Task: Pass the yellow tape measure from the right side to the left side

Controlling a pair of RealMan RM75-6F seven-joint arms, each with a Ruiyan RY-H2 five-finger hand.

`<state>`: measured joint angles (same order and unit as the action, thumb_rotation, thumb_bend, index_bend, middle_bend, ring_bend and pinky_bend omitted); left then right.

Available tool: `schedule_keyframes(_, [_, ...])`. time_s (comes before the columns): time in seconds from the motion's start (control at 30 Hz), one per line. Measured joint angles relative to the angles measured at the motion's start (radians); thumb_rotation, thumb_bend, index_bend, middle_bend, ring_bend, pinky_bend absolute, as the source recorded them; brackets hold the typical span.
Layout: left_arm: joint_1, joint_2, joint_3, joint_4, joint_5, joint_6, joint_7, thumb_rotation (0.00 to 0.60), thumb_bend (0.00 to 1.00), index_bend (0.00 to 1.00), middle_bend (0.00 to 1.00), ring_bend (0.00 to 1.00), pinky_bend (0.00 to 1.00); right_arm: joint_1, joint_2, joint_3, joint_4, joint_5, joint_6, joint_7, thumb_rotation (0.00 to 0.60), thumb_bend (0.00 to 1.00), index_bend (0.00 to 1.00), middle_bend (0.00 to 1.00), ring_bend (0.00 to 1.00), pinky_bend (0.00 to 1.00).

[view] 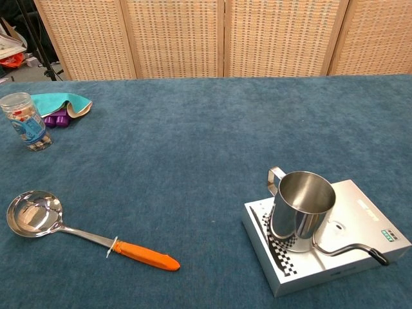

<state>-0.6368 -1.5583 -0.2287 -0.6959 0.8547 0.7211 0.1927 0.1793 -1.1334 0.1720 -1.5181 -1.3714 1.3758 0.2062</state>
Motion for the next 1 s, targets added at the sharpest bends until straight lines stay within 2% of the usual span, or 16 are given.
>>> schedule_keyframes(0.17, [0.001,-0.014,-0.005,0.017,-0.007,0.003,0.032,0.600,0.36,0.76,0.42,0.45,0.44,0.000,-0.002,0.000,0.002,-0.003,0.004,0.005,0.600,0.14,0.17,0.00,0.00,0.03])
schedule_keyframes(0.23, [0.001,-0.020,-0.009,0.022,-0.011,0.008,0.045,0.600,0.35,0.70,0.37,0.41,0.44,-0.001,-0.003,0.000,0.003,-0.005,0.006,0.007,0.600,0.14,0.17,0.00,0.00,0.03])
schedule_keyframes(0.33, [0.001,-0.023,-0.012,0.025,-0.010,0.010,0.055,0.600,0.33,0.58,0.23,0.32,0.44,0.000,-0.003,0.000,0.004,-0.007,0.007,0.009,0.600,0.14,0.17,0.00,0.00,0.03])
schedule_keyframes(0.43, [0.002,-0.021,-0.010,0.022,-0.004,0.002,0.061,0.600,0.32,0.52,0.17,0.26,0.41,0.000,-0.004,0.000,0.004,-0.007,0.007,0.010,0.600,0.14,0.17,0.00,0.00,0.03])
schedule_keyframes(0.7, [0.001,-0.020,-0.016,0.012,-0.008,-0.011,0.077,0.600,0.30,0.47,0.12,0.21,0.41,0.000,-0.002,-0.002,0.002,-0.012,0.007,0.015,0.600,0.14,0.17,0.00,0.00,0.03])
schedule_keyframes(0.93, [-0.002,-0.030,-0.021,0.011,-0.009,-0.007,0.096,0.600,0.17,0.40,0.02,0.15,0.36,-0.001,0.000,-0.001,0.002,-0.010,0.007,0.018,0.600,0.14,0.17,0.00,0.00,0.03])
schedule_keyframes(1.0, [-0.002,-0.031,-0.021,0.011,-0.010,-0.010,0.100,0.600,0.17,0.39,0.01,0.14,0.35,-0.001,0.000,-0.001,0.001,-0.010,0.006,0.018,0.600,0.14,0.17,0.00,0.00,0.03])
